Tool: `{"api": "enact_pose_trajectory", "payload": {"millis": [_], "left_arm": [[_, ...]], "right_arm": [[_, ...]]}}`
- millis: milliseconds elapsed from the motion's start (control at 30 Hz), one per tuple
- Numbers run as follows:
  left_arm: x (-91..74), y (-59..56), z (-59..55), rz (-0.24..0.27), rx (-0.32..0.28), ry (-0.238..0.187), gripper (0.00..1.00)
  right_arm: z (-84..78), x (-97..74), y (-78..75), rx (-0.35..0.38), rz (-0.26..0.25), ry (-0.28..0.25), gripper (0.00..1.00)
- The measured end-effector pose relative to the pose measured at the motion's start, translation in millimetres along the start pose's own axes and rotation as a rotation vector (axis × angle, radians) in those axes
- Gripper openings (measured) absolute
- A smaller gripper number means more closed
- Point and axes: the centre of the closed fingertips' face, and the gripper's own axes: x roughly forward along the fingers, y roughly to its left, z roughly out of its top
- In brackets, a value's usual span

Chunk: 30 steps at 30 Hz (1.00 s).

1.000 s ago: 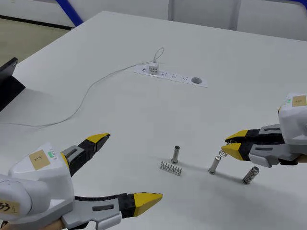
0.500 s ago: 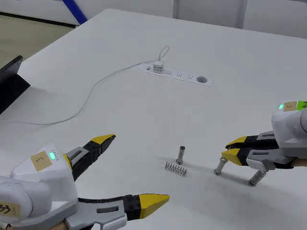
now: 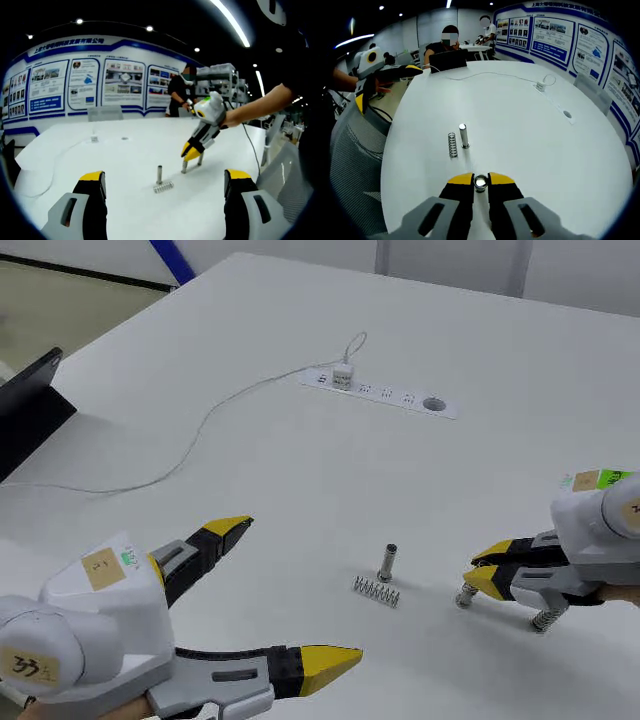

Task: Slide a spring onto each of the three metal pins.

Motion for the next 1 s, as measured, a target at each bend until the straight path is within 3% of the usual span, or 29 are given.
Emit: {"api": "enact_pose_trajectory", "payload": {"millis": [433,1000], "left_arm": [[-5.3,-0.6,-5.7,-0.009,-0.001,0.031,1.0],[-3.0,-5.9,-15.2,-0.021,-0.014,0.056,0.99]], "right_arm": [[-14.8,12.7,1.1,0.009,0.008,0.031,0.11],[-11.8,15.0,0.3,0.034,0.002,0.009,0.11]]}}
